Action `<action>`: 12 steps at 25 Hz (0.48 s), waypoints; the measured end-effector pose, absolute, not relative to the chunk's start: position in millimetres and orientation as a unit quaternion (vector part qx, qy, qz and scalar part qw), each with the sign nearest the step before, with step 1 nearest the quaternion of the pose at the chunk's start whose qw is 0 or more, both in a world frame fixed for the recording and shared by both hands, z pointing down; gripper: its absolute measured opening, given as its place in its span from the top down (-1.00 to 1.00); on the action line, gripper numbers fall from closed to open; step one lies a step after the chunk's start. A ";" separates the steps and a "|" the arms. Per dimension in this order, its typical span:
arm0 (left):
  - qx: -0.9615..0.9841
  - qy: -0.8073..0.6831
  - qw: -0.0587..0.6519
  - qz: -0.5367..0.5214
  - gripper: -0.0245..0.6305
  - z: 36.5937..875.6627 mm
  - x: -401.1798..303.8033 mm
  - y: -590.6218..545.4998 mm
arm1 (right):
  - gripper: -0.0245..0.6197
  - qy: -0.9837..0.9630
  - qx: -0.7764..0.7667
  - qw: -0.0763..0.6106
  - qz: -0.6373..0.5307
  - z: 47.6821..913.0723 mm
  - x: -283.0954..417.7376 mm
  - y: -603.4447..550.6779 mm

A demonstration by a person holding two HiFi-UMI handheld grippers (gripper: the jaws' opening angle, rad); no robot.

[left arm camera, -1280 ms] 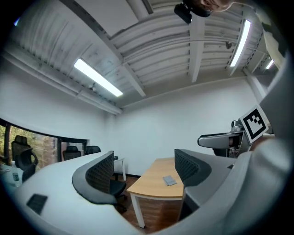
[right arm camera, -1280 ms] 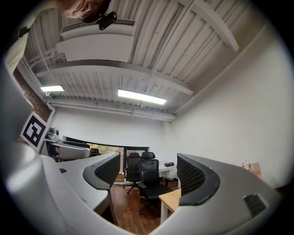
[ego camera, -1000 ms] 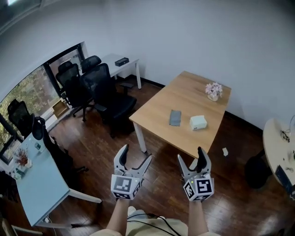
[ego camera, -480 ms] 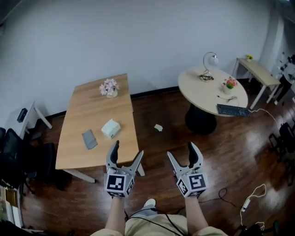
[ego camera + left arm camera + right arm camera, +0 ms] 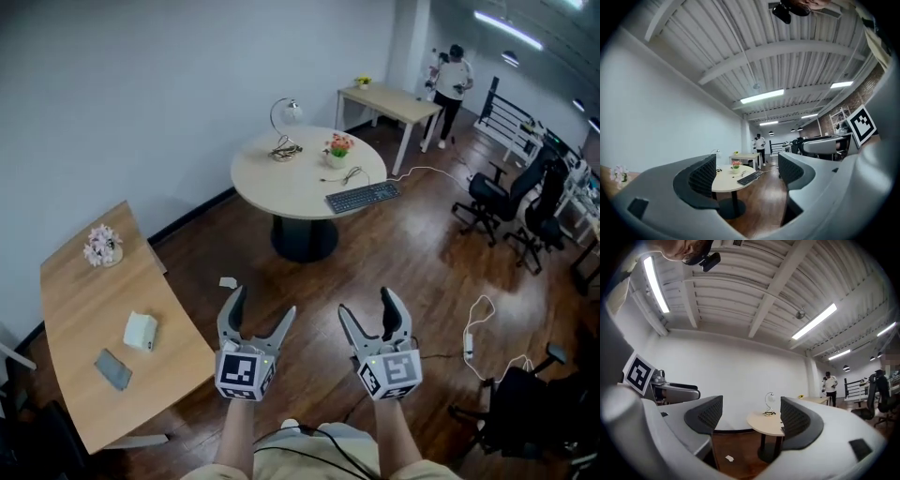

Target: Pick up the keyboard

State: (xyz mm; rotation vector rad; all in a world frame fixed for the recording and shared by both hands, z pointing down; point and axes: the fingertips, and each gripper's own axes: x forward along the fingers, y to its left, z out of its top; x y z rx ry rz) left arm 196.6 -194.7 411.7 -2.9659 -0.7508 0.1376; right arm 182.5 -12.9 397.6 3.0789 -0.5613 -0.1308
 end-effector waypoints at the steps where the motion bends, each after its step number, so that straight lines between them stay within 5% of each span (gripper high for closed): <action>1: -0.965 -0.258 0.033 0.040 -0.28 413.7 201.5 -184.9 | -0.30 -0.165 0.985 0.010 -0.043 398.7 180.4 -1.5; 12: -0.943 -0.330 0.033 0.036 -0.28 422.1 227.8 -65.1 | -0.30 -0.101 0.994 0.016 -0.043 410.5 190.1 105.4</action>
